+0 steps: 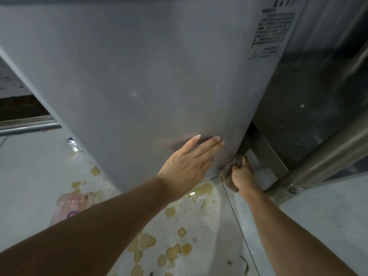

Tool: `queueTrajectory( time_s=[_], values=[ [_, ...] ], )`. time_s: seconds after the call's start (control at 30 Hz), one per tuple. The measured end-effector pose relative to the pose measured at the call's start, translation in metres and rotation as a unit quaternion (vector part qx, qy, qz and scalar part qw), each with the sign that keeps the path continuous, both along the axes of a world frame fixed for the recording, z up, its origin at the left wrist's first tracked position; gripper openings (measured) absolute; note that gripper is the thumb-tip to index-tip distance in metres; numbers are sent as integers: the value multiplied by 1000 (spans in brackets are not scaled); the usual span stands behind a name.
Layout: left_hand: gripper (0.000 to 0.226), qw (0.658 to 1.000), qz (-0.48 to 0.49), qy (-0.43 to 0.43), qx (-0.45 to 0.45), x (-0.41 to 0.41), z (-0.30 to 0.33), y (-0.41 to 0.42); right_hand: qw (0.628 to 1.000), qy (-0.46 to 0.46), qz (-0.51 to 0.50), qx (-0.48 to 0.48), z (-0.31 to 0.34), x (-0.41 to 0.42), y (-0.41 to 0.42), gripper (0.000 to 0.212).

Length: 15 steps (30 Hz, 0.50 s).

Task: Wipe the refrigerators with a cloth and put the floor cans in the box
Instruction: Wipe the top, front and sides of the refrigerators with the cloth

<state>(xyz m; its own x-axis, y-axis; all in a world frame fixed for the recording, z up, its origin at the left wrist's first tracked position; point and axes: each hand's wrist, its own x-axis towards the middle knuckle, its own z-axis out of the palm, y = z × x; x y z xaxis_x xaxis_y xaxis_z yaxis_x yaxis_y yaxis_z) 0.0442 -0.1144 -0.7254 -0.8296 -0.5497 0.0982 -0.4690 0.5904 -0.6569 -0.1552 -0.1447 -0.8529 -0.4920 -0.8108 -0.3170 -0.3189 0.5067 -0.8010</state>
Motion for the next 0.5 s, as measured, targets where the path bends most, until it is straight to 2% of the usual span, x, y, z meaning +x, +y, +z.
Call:
queueTrajectory(
  time_s=[0.13, 0.3, 0.4, 0.5],
  values=[
    [55, 998, 24, -26, 47, 10, -8, 7, 994, 91, 26, 49, -4, 2, -3, 32],
    [52, 994, 40, -5, 97, 24, -8, 24, 984, 160, 32, 72, 1, 4, 6, 24],
    [56, 990, 51, -2, 134, 32, -8, 32, 981, 174, 29, 77, 8, 8, 23, 14],
    [59, 985, 67, 28, 157, 41, -3, 42, 978, 188, 25, 87, 29, 17, 42, 21]
  ],
)
